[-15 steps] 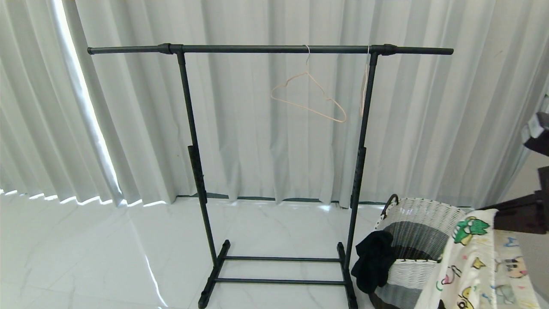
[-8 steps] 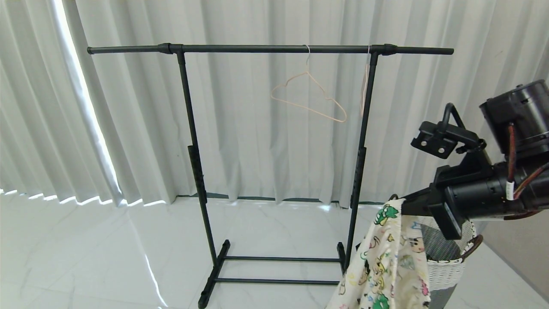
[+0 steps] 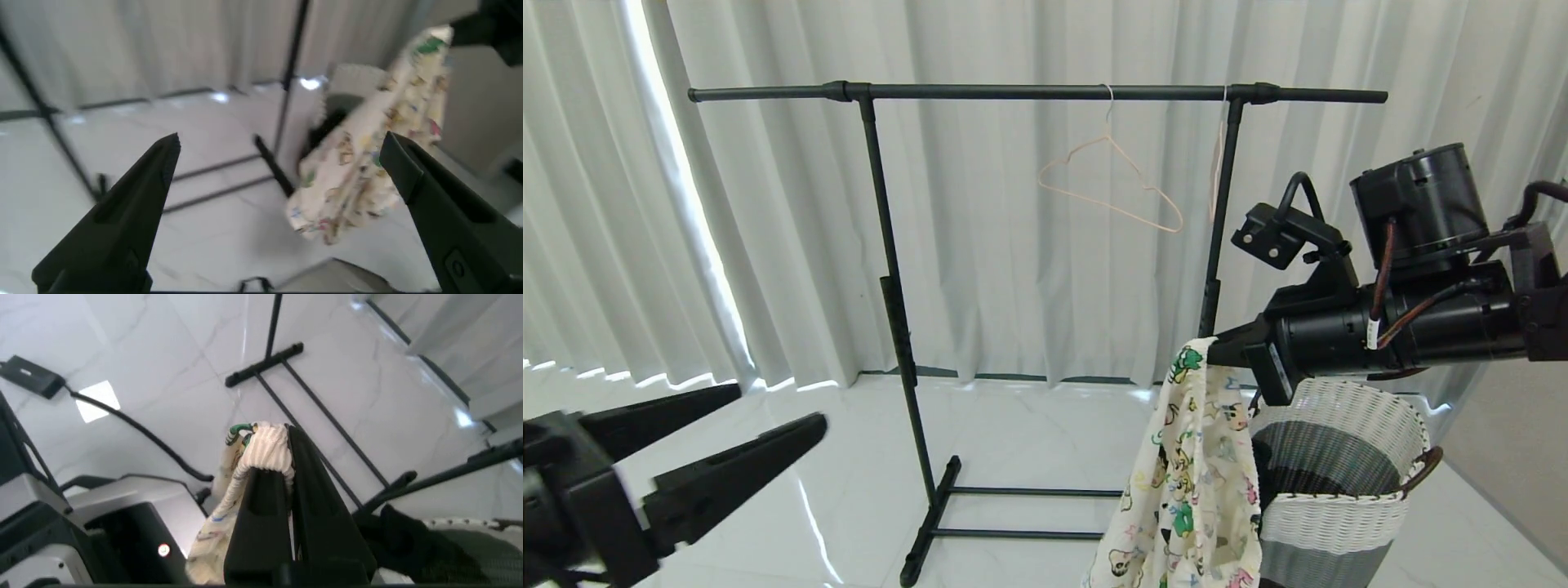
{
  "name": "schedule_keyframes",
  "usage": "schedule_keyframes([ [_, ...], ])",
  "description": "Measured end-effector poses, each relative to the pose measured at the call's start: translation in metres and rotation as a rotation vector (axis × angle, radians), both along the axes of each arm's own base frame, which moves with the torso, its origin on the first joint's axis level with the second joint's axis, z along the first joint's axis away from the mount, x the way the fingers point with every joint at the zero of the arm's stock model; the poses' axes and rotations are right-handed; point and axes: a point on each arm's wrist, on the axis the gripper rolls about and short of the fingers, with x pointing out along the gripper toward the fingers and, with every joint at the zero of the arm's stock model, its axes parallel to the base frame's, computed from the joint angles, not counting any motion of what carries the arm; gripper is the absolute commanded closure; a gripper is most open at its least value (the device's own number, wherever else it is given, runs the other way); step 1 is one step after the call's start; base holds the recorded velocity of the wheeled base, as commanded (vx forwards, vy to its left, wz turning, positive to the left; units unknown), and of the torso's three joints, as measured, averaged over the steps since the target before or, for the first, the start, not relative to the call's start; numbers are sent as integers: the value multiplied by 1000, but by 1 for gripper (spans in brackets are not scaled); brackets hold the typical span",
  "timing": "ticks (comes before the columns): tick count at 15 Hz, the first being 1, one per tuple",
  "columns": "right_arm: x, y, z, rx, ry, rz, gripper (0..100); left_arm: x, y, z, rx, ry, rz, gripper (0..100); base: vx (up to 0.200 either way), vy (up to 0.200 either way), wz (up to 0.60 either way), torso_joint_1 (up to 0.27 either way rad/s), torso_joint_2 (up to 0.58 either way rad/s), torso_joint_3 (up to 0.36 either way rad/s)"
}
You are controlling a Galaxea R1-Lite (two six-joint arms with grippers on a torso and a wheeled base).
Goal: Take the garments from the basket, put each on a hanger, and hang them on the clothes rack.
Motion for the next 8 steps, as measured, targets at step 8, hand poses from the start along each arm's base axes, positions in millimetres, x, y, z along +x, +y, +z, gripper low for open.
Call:
schedule_keyframes([
  [8,-4,10,7,22,-18,30,100,32,-140,-49,105,342,-437,0,0,0,0,0,0,0],
])
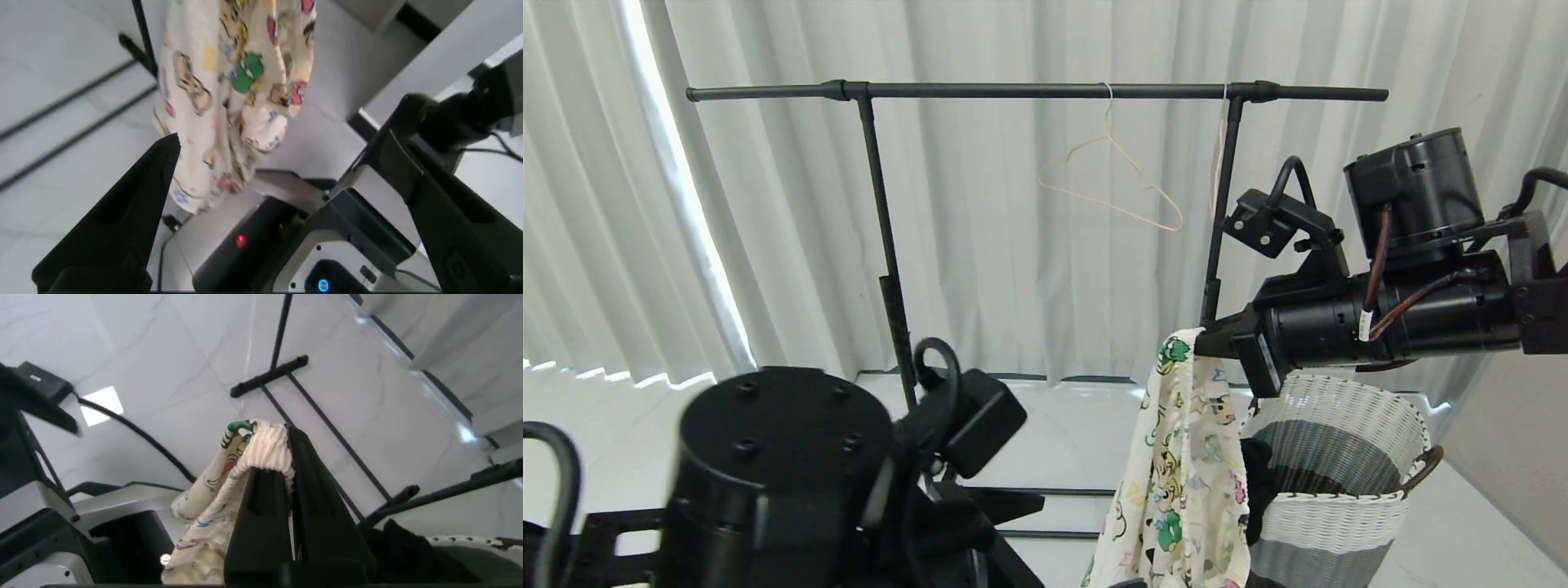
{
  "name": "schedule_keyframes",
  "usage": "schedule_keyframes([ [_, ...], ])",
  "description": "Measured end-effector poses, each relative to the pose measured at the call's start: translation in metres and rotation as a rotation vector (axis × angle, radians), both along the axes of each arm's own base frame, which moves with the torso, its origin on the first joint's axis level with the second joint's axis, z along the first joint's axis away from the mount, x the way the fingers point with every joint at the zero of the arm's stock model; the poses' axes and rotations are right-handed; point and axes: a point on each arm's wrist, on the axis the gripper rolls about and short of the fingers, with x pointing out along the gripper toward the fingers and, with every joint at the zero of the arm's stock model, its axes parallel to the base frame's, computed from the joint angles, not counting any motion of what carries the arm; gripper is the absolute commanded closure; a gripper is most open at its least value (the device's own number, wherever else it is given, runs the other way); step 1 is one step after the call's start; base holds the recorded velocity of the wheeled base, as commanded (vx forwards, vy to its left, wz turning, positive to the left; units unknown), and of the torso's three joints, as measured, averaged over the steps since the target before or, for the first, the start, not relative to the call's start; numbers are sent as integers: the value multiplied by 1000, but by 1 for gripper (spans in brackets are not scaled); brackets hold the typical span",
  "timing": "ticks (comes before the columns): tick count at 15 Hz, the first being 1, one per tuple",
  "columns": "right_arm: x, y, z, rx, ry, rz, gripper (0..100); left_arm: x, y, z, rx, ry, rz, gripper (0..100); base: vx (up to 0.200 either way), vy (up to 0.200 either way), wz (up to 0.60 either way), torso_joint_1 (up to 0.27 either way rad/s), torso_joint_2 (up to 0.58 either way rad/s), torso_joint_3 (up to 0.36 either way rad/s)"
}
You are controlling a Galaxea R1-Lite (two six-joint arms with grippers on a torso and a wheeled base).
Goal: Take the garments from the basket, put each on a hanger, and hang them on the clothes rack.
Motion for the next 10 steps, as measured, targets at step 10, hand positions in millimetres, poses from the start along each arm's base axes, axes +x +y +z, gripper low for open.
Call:
schedule_keyframes([
  [10,-32,7,25,66,-39,74,100,69,-68,-53,132,90,350,0,0,0,0,0,0,0],
])
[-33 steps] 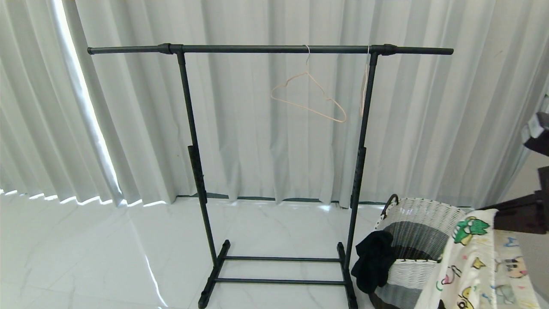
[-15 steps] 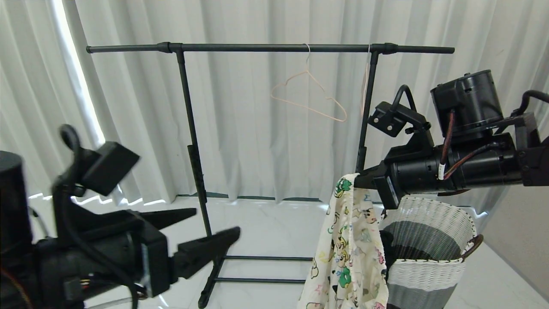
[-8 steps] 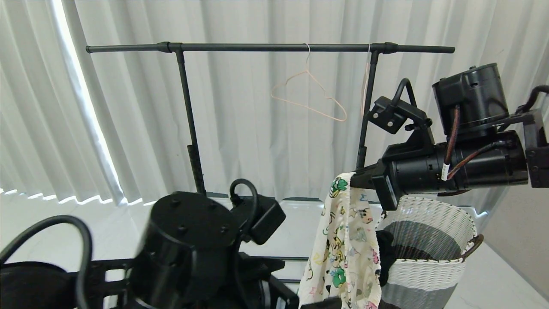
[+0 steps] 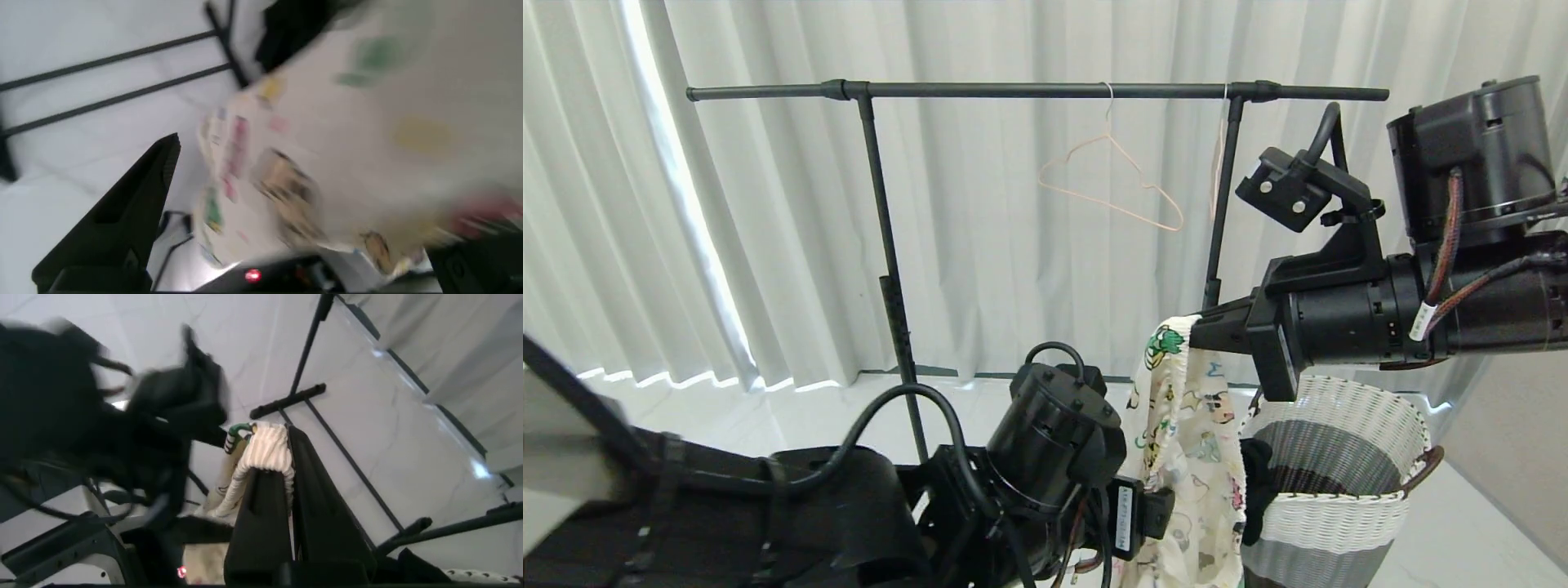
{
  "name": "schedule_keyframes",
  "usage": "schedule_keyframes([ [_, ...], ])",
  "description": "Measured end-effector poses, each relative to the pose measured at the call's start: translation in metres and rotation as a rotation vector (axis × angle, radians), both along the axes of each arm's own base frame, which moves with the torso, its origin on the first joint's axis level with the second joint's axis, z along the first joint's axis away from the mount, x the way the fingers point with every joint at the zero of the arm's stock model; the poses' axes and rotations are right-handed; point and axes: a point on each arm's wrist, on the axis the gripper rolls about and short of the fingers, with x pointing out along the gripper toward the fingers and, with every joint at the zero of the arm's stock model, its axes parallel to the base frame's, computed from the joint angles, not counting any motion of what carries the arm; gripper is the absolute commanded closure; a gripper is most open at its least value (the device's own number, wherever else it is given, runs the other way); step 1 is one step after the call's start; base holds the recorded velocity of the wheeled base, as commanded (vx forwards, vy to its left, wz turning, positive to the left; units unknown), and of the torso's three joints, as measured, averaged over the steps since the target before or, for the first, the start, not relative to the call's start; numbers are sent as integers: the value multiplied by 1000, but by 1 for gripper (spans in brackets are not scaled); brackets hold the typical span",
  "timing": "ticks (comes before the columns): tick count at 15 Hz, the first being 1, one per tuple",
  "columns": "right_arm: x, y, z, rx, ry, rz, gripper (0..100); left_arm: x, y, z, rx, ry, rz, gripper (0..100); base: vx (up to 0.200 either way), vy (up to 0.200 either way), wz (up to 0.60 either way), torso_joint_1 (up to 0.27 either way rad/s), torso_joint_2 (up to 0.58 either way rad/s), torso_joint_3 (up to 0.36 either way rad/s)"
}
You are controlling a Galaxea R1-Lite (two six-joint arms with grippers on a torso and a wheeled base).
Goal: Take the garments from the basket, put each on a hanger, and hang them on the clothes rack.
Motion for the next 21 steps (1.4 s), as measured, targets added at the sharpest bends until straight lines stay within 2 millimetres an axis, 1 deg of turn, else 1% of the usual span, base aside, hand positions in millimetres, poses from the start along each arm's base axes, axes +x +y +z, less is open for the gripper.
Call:
schedule_keyframes([
  [1,-1,-1,1,-2,-3,-6,100,4,-2,-13,44,9,24,0,0,0,0,0,0,0],
  [3,-1,-8,-2,-52,-3,-85,100,-6,-1,-40,166,35,24,0,0,0,0,0,0,0],
  [5,2,-18,-8,-157,1,-239,100,-21,13,-59,345,-1,22,0,0,0,0,0,0,0],
  [7,4,-25,-11,-188,3,-294,100,-35,29,-66,443,-10,2,0,0,0,0,0,0,0],
  [9,3,-30,-15,-211,2,-331,100,-44,40,-62,457,-19,-11,0,0,0,0,0,0,0],
  [11,0,-33,-24,-240,11,-351,100,-52,44,-47,416,-51,-27,0,0,0,0,0,0,0],
  [13,-5,-37,-27,-248,16,-352,100,-58,48,-38,389,-71,-30,0,0,0,0,0,0,0],
  [14,-7,-39,-26,-246,15,-352,100,-59,51,-35,381,-76,-29,100,0,0,0,0,0,0],
  [18,-14,-45,-21,-231,2,-353,100,-63,54,-25,347,-103,-25,100,0,0,0,0,0,0],
  [21,-21,-50,-21,-240,11,-352,100,-64,53,-16,341,-166,-25,100,0,0,0,0,0,0],
])
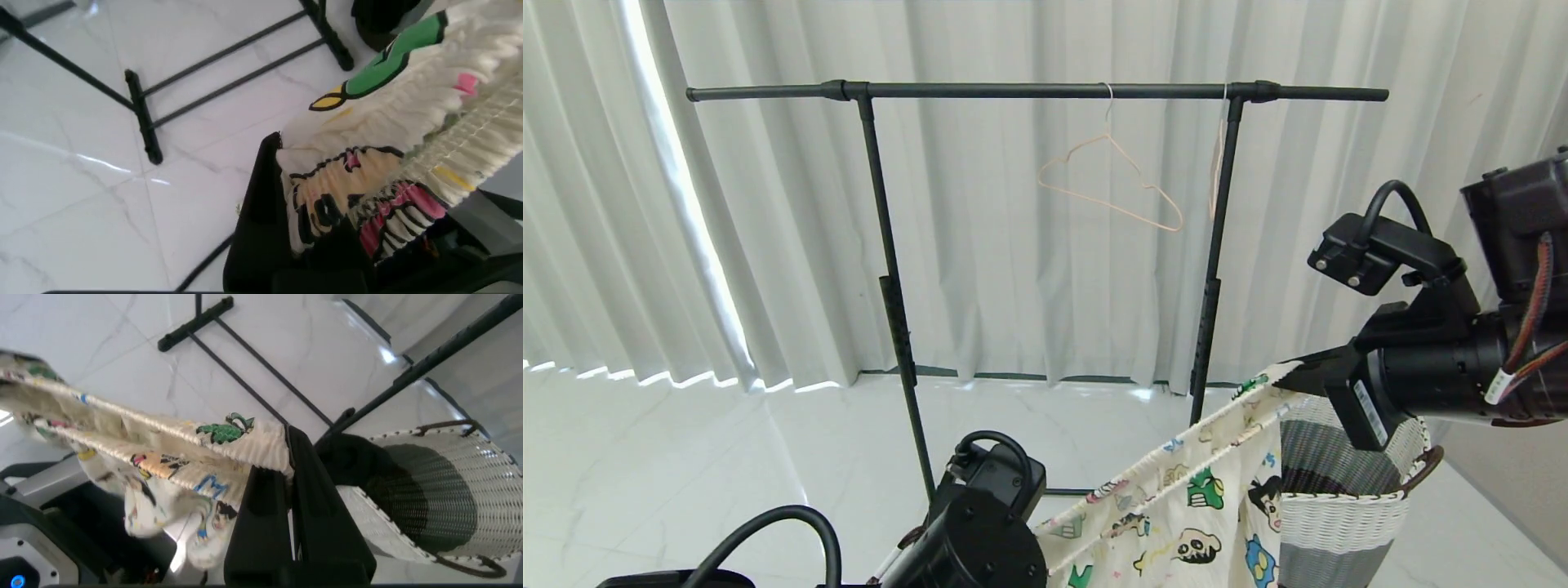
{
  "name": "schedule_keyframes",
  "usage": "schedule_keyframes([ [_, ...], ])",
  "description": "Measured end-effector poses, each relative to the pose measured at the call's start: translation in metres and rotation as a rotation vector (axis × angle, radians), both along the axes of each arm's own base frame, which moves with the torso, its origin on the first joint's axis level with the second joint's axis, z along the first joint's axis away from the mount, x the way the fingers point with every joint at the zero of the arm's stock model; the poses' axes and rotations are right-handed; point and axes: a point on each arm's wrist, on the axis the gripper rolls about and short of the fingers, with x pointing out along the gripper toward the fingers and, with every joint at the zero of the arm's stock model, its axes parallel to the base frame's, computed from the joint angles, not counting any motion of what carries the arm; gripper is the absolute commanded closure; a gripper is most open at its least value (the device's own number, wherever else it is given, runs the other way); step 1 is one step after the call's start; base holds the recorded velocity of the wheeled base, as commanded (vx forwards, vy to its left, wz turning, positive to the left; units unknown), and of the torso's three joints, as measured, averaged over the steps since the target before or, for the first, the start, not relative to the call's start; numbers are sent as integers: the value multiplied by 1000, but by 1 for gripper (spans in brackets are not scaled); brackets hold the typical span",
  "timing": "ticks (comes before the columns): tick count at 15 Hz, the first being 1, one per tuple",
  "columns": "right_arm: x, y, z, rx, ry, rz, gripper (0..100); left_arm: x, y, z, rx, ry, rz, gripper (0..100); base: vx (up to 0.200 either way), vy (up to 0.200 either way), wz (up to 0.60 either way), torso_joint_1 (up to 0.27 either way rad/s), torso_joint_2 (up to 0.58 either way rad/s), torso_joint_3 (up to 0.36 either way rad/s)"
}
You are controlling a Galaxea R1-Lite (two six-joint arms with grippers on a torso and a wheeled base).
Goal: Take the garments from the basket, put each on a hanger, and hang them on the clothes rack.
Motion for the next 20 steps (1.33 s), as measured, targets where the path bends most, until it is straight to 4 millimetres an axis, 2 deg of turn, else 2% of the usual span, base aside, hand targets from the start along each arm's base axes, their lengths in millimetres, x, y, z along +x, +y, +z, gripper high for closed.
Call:
schedule_keyframes([
  [2,-8,-7,2,-2,2,-1,100,2,-1,18,-21,-55,-51,100,0,0,0,0,0,0],
  [4,-15,-12,11,16,-23,0,100,15,-4,51,-68,-140,-88,100,0,0,0,0,0,0],
  [8,-25,-17,53,72,-90,11,100,50,1,138,-134,-323,-83,100,0,0,0,0,0,0],
  [10,-27,-18,80,109,-137,19,100,56,9,182,-162,-344,-95,100,0,0,0,0,0,0],
  [12,-27,-17,99,129,-163,27,100,51,20,212,-182,-295,-171,100,0,0,0,0,0,0],
  [14,-29,-15,105,121,-152,39,100,46,28,226,-220,-303,-205,100,0,0,0,0,0,0],
  [16,-35,-18,102,96,-113,54,100,46,30,226,-233,-318,-202,100,0,0,0,0,0,0],
  [20,-65,-29,92,78,-2,191,100,64,12,230,-319,-506,-222,100,0,0,0,0,0,0],
])
